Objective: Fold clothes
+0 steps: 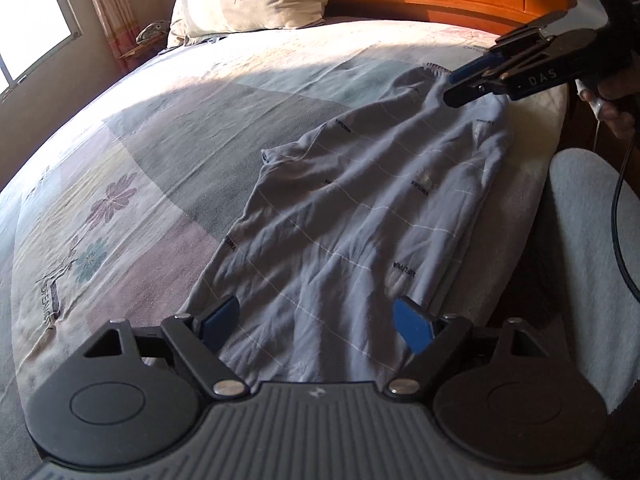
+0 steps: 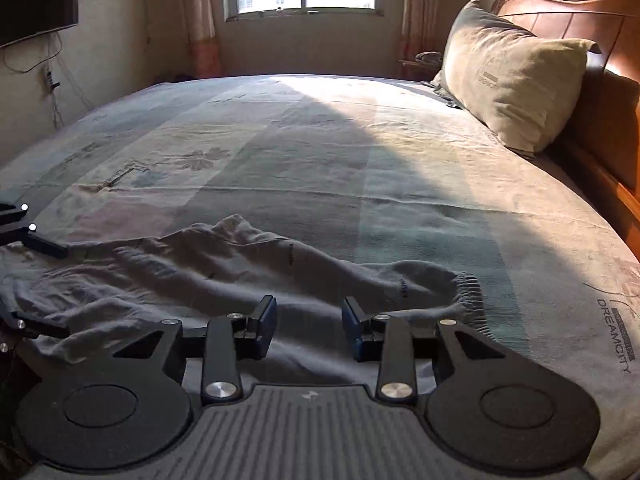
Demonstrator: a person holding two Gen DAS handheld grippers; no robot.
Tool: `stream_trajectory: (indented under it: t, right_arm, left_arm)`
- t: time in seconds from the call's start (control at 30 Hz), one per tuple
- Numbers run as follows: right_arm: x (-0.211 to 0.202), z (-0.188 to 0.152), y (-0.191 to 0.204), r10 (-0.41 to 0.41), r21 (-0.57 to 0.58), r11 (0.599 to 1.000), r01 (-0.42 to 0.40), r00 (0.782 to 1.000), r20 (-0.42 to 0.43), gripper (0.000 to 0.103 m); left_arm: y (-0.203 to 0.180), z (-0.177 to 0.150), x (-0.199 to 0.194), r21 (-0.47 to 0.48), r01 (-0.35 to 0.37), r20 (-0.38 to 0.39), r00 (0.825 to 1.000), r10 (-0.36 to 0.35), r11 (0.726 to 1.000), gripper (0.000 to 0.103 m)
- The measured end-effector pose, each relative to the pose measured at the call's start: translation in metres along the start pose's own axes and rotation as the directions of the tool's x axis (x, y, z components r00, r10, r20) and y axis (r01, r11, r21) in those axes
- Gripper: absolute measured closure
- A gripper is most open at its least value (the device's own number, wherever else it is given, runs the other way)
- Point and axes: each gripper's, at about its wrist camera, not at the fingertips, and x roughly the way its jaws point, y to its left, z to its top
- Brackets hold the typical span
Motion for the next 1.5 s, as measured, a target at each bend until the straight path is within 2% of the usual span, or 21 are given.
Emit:
stream_trajectory:
  t: [0.07, 0.13, 0.23, 0.3, 0.43, 0.57, 0.63, 0.67, 0.73, 0.87, 0.97, 1.03, 1.1, 1.13, 1.17, 1.23, 1.27, 1.3, 1.33, 1.43, 1.5]
  right_arm:
    - [0.002, -0.006, 0.034, 0.067, -0.182, 0.981, -0.073, 0.997, -0.037, 0.063]
    - [0.005, -0.013, 0.061, 0.078, -0.35, 0.931, -0.104, 0.993, -0.089, 0.063]
    - [0.007, -0.023, 0.09, 0.074, -0.543, 0.828, -0.139, 0.988, -0.138, 0.063]
    - [0.01, -0.032, 0.108, 0.038, -0.66, 0.74, -0.131, 0.987, -0.153, 0.063]
    - [0.024, -0.051, 0.133, -0.022, -0.81, 0.578, -0.101, 0.99, -0.139, 0.064]
    - [0.026, -0.057, 0.148, -0.019, -0.887, 0.456, -0.069, 0.996, -0.087, 0.064]
    - [0.024, -0.052, 0.144, 0.001, -0.861, 0.497, -0.111, 0.992, -0.128, 0.085]
    - [0.023, -0.049, 0.141, 0.012, -0.846, 0.516, -0.132, 0.989, -0.147, 0.099]
    - [0.021, -0.044, 0.137, 0.035, -0.814, 0.553, -0.174, 0.982, -0.186, 0.099]
    - [0.016, -0.033, 0.128, 0.087, -0.74, 0.622, -0.255, 0.962, -0.259, 0.098]
    - [0.004, -0.018, 0.114, 0.164, -0.655, 0.696, -0.294, 0.953, -0.253, 0.088]
    - [0.0, -0.005, 0.097, 0.176, -0.555, 0.792, -0.253, 0.966, -0.189, 0.076]
    - [0.01, 0.007, 0.072, 0.103, -0.401, 0.905, -0.144, 0.987, -0.124, 0.053]
    - [0.02, 0.01, 0.056, 0.051, -0.286, 0.955, -0.083, 0.992, -0.119, 0.051]
    - [0.029, 0.009, 0.04, 0.017, -0.175, 0.984, -0.041, 0.991, -0.135, 0.051]
    - [0.043, -0.005, 0.013, -0.02, 0.021, 0.999, 0.025, 0.978, -0.209, 0.051]
    - [0.042, -0.016, 0.005, -0.026, 0.063, 0.997, 0.041, 0.974, -0.227, 0.05]
    - [0.032, -0.028, 0.001, -0.018, 0.081, 0.996, 0.034, 0.982, -0.189, 0.049]
    - [0.026, -0.033, -0.001, -0.019, 0.088, 0.995, 0.037, 0.981, -0.192, 0.049]
    - [0.009, -0.041, -0.004, -0.049, 0.121, 0.99, 0.077, 0.974, -0.22, 0.046]
    - [0.003, -0.031, -0.001, -0.063, 0.149, 0.984, 0.094, 0.977, -0.203, 0.044]
  left_arm:
    - [-0.009, -0.008, -0.004, 0.056, 0.01, -0.009, 1.0, -0.01, 0.998, 0.018]
    - [-0.019, -0.016, -0.005, 0.124, -0.005, -0.021, 1.0, 0.008, 0.992, 0.018]
    - [-0.034, -0.026, -0.004, 0.221, -0.023, -0.035, 0.999, 0.031, 0.975, 0.018]
    - [-0.042, -0.03, -0.001, 0.259, -0.029, -0.038, 0.998, 0.04, 0.965, 0.018]
    - [-0.045, -0.031, 0.006, 0.276, -0.06, -0.041, 0.996, 0.074, 0.959, 0.018]
    - [-0.039, -0.026, 0.003, 0.238, -0.042, -0.036, 0.998, 0.053, 0.97, 0.018]
    - [-0.035, -0.025, 0.001, 0.22, -0.038, -0.036, 0.998, 0.047, 0.975, 0.018]
    - [-0.033, -0.025, -0.001, 0.213, -0.042, -0.039, 0.998, 0.051, 0.976, 0.018]
    - [-0.028, -0.026, -0.006, 0.194, -0.04, -0.043, 0.998, 0.05, 0.98, 0.018]
    - [-0.004, -0.032, -0.015, 0.087, -0.005, -0.049, 0.999, 0.01, 0.996, 0.018]
    - [0.017, -0.028, -0.013, -0.013, -0.046, -0.029, 0.999, 0.045, 0.999, 0.018]
    - [0.029, -0.029, -0.01, -0.089, -0.064, -0.031, 0.998, 0.061, 0.994, 0.018]
    - [0.035, -0.039, -0.005, -0.159, -0.061, -0.062, 0.997, 0.052, 0.985, 0.018]
    - [0.037, -0.044, -0.002, -0.193, -0.06, -0.077, 0.996, 0.046, 0.979, 0.018]
    - [0.04, -0.049, 0.0, -0.228, -0.06, -0.092, 0.995, 0.04, 0.972, 0.018]
    - [0.046, -0.059, 0.005, -0.296, -0.062, -0.121, 0.992, 0.027, 0.953, 0.018]
    - [0.049, -0.063, 0.007, -0.329, -0.063, -0.135, 0.991, 0.019, 0.942, 0.016]
    - [0.052, -0.068, 0.01, -0.362, -0.065, -0.148, 0.989, 0.011, 0.93, 0.013]
    - [0.054, -0.073, 0.012, -0.394, -0.067, -0.162, 0.987, 0.003, 0.916, 0.004]
    - [0.065, -0.068, 0.009, -0.414, -0.075, -0.143, 0.99, 0.017, 0.907, 0.003]
    - [0.071, -0.062, 0.006, -0.42, -0.08, -0.125, 0.992, 0.03, 0.904, 0.003]
